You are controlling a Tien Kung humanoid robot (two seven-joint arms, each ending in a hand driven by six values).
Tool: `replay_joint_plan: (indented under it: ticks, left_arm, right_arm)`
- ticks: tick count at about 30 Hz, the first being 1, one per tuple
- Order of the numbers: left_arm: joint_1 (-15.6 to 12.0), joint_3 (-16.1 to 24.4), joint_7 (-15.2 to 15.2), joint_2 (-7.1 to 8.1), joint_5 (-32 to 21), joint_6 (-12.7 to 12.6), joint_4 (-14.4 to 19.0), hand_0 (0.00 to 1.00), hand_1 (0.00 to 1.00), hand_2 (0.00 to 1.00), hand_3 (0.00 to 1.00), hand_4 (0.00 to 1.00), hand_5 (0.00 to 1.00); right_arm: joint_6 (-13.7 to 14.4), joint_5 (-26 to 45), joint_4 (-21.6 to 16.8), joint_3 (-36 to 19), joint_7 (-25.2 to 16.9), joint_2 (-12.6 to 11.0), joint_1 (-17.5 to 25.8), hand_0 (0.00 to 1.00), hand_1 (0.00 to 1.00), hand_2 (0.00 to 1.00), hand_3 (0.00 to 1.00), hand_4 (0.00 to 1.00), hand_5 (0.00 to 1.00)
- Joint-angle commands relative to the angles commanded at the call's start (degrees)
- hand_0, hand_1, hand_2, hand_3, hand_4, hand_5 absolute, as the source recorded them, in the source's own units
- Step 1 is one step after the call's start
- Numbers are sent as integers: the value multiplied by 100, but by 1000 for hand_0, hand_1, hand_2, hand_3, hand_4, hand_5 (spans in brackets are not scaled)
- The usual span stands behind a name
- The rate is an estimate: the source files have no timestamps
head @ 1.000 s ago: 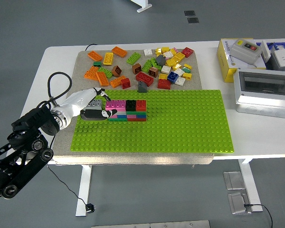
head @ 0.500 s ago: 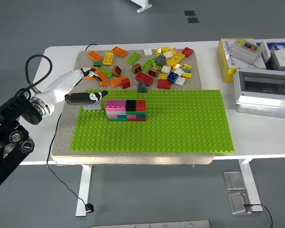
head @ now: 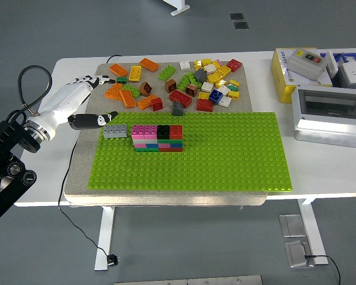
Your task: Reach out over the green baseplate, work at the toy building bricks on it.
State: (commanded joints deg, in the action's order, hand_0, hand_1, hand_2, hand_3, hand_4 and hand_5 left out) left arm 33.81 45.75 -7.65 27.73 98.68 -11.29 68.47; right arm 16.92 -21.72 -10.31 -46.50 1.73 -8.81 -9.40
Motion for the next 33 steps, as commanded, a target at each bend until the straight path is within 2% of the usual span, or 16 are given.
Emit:
replay_joint_plan:
  ticks: [4,7,17,27,33]
  left_arm:
    - [56,-110,-214,-80,-143,-141,-427,981,959,980,906,694,270]
    - [236,-341,-327,-182,-254,-205,-784,978,958,988,904,691,267]
    - [828,-1208,-402,-546,-633,-174,-1932,977,960,994,903,687,263]
    - [1195,-2054,-380,-786,-957,-133,-2551,975,961,998,902,683,258]
    - [1277,-2252,-385,-904,-1141,-148,-2797,973,962,998,900,681,257]
  right_arm:
    - [-4,38,0,24,-13,-7,-19,732,787,786,681,366,798]
    - [-6,57,0,42,-20,-11,-38,733,787,788,682,366,793]
    - [2,125,0,142,-44,-25,-94,733,787,788,681,367,787]
    - [-10,267,0,265,-73,-45,-124,734,787,787,681,375,767]
    - [-15,349,0,339,-85,-55,-138,734,787,787,681,374,768]
